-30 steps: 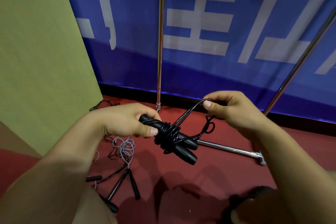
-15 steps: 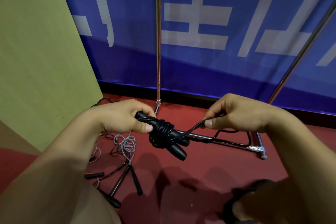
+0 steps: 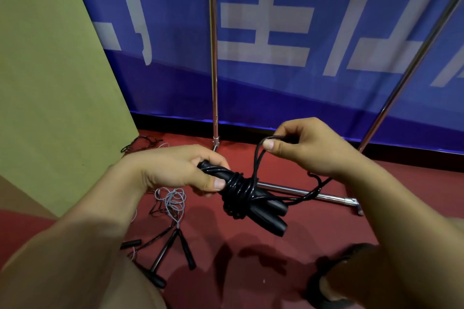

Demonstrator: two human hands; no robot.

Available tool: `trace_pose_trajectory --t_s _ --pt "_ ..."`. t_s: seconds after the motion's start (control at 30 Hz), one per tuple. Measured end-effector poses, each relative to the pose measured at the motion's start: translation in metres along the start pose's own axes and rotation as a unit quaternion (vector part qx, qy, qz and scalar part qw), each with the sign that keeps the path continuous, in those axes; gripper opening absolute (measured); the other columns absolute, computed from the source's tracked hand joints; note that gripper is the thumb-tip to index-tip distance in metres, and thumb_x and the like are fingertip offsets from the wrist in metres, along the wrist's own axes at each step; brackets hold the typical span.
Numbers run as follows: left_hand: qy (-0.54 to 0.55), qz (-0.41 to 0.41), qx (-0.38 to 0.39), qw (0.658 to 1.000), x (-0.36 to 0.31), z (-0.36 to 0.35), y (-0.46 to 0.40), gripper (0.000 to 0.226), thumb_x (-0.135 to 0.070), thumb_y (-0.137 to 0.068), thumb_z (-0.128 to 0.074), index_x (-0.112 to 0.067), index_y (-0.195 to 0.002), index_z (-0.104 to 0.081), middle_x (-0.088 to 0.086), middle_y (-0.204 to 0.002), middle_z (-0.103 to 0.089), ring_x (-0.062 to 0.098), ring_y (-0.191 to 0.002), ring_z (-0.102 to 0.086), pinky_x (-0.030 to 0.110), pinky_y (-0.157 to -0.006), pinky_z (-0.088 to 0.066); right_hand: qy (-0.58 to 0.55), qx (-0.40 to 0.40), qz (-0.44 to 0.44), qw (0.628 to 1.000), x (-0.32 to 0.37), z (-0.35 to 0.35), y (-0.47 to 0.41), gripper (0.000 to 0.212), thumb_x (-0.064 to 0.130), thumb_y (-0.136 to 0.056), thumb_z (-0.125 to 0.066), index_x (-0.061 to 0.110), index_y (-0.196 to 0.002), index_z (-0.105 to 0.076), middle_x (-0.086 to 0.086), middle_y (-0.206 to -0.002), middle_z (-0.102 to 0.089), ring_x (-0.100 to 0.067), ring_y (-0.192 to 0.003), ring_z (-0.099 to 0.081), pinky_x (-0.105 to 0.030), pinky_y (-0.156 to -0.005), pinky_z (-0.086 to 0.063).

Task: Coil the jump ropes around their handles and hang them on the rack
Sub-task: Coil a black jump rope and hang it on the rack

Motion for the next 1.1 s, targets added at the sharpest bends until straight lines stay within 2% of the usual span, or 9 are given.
trace_pose_trajectory --t_s 0.1,0.23,0.37,0.7,0.83,0.9,0.93,1.0,1.1 --pt "0.027 -0.02 0.006 0.999 -0.004 -0.01 -0.005 0.005 -0.02 -0.088 -0.066 -0.016 -0.09 -0.068 0.004 -0.074 -0.063 0.014 -0.073 -0.057 0.026 -0.07 -0.044 0.01 -0.032 -0.006 0.999 -0.001 -0.011 -0.001 0.031 0.05 -0.084 -0.07 0.021 -0.078 -0.064 0.004 -0.059 -0.052 -0.015 -0.052 -0.048 -0.038 -0.051 -0.047" --pt "0.051 -0.048 0.005 0.998 -0.006 -0.021 -0.011 0.021 -0.026 -0.087 -0.069 -0.008 -0.096 -0.065 0.008 -0.08 -0.067 0.019 -0.078 -0.06 0.034 -0.076 -0.045 0.083 -0.057 0.028 0.994 0.002 -0.025 0.0 0.026 0.049 -0.087 -0.067 0.024 -0.08 -0.063 0.01 -0.055 -0.047 -0.004 -0.051 -0.044 -0.023 -0.053 -0.036" --pt "0.089 -0.067 -0.026 0.993 -0.008 -0.032 -0.018 0.04 -0.025 -0.086 -0.07 0.003 -0.109 -0.053 0.015 -0.084 -0.065 0.019 -0.074 -0.06 0.03 -0.069 -0.047 0.109 -0.087 0.027 0.99 0.001 -0.026 -0.002 0.025 0.054 -0.083 -0.067 0.033 -0.072 -0.061 0.013 -0.055 -0.053 -0.004 -0.058 -0.05 -0.029 -0.058 -0.04" --pt "0.076 -0.154 -0.103 0.98 -0.016 -0.036 -0.015 0.084 -0.016 -0.094 -0.061 -0.041 -0.156 -0.009 -0.001 -0.07 -0.059 0.014 -0.063 -0.055 0.027 -0.069 -0.049 -0.097 0.03 -0.045 0.994 0.004 -0.013 -0.003 0.033 0.044 -0.086 -0.07 0.013 -0.076 -0.075 -0.006 -0.065 -0.069 -0.01 -0.06 -0.059 -0.032 -0.063 -0.046" --pt "0.118 -0.192 -0.1 0.969 -0.018 -0.031 -0.013 0.056 -0.026 -0.091 -0.066 -0.03 -0.144 -0.048 -0.002 -0.087 -0.067 0.014 -0.067 -0.058 0.027 -0.067 -0.052 -0.116 0.059 -0.013 0.991 0.001 -0.018 -0.004 0.02 0.021 -0.091 -0.068 0.003 -0.085 -0.074 -0.018 -0.075 -0.07 -0.016 -0.07 -0.061 -0.04 -0.068 -0.051" --pt "0.153 -0.198 -0.122 0.961 -0.017 -0.029 -0.012 0.054 -0.04 -0.084 -0.075 -0.027 -0.134 -0.059 0.0 -0.093 -0.069 0.018 -0.071 -0.061 0.03 -0.066 -0.054 -0.119 0.061 0.019 0.991 -0.002 -0.02 -0.001 0.008 0.002 -0.087 -0.067 0.007 -0.081 -0.071 -0.014 -0.074 -0.068 -0.011 -0.069 -0.06 -0.034 -0.065 -0.051" --pt "0.161 -0.197 -0.137 0.957 -0.017 -0.028 -0.012 0.056 -0.043 -0.081 -0.078 -0.025 -0.131 -0.061 0.002 -0.093 -0.069 0.021 -0.072 -0.062 0.031 -0.066 -0.054 -0.108 0.056 0.046 0.991 -0.003 -0.019 0.002 0.02 -0.003 -0.084 -0.063 0.014 -0.075 -0.067 -0.005 -0.068 -0.063 -0.005 -0.066 -0.055 -0.026 -0.061 -0.046" --pt "0.175 -0.198 -0.163 0.951 -0.016 -0.023 -0.01 0.057 -0.045 -0.077 -0.081 -0.023 -0.127 -0.063 0.008 -0.095 -0.068 0.026 -0.073 -0.063 0.033 -0.065 -0.054 -0.068 0.049 0.085 0.993 -0.001 -0.016 0.008 0.036 -0.004 -0.083 -0.054 0.03 -0.072 -0.058 0.013 -0.067 -0.056 0.002 -0.065 -0.048 -0.019 -0.061 -0.041" --pt "0.182 -0.199 -0.21 0.94 -0.014 -0.011 -0.005 0.05 -0.033 -0.079 -0.082 -0.02 -0.124 -0.065 0.011 -0.099 -0.067 0.024 -0.072 -0.064 0.032 -0.063 -0.054 -0.1 -0.003 0.088 0.991 0.004 -0.009 0.012 0.017 0.009 -0.091 -0.067 0.024 -0.098 -0.069 0.011 -0.091 -0.073 0.001 -0.085 -0.064 -0.016 -0.078 -0.048"
Point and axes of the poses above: each hand's wrist, its own y-axis away from the middle knuckle, its own z-axis out of the back of the hand, x = y × z, the point moved 1 cm from there along -y, towards the middle knuckle
